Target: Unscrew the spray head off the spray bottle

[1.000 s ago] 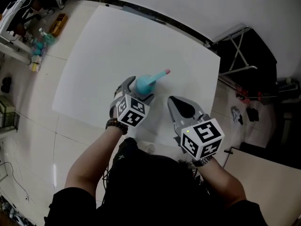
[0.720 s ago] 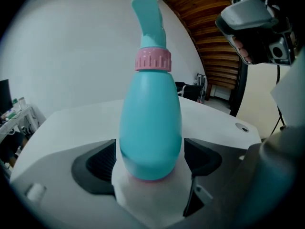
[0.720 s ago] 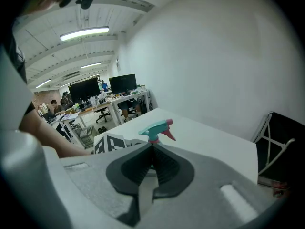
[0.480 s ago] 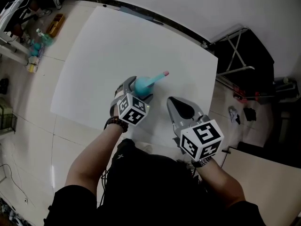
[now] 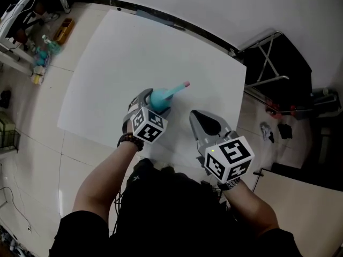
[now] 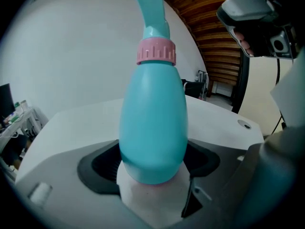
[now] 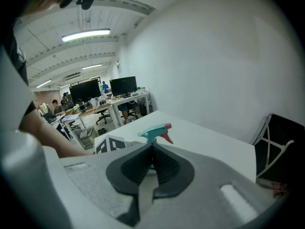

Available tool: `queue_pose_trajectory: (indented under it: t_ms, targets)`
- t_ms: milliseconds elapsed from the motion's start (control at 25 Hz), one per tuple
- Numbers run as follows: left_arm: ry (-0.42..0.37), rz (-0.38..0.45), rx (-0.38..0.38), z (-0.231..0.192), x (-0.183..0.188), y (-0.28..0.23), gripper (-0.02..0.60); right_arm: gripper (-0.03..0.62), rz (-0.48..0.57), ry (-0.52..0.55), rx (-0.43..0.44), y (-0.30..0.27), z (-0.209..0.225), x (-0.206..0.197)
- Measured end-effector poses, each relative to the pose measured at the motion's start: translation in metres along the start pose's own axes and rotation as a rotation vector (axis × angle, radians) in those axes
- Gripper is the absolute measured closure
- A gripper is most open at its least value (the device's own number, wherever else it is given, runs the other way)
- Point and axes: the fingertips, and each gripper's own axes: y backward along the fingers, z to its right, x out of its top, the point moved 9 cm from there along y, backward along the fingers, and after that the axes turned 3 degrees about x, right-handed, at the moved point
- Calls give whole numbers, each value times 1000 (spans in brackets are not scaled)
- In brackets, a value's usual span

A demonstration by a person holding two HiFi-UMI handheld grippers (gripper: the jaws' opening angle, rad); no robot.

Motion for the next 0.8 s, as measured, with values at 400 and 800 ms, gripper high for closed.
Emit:
queue_pose_trajectory:
  t_ms: [400, 800]
  targets:
    - [-117, -84, 106, 10, 11, 27, 161, 602, 13, 41, 105, 15, 12, -3]
    - [-250, -169, 244, 31, 22, 66, 163, 509, 38, 80, 266, 50, 22, -1]
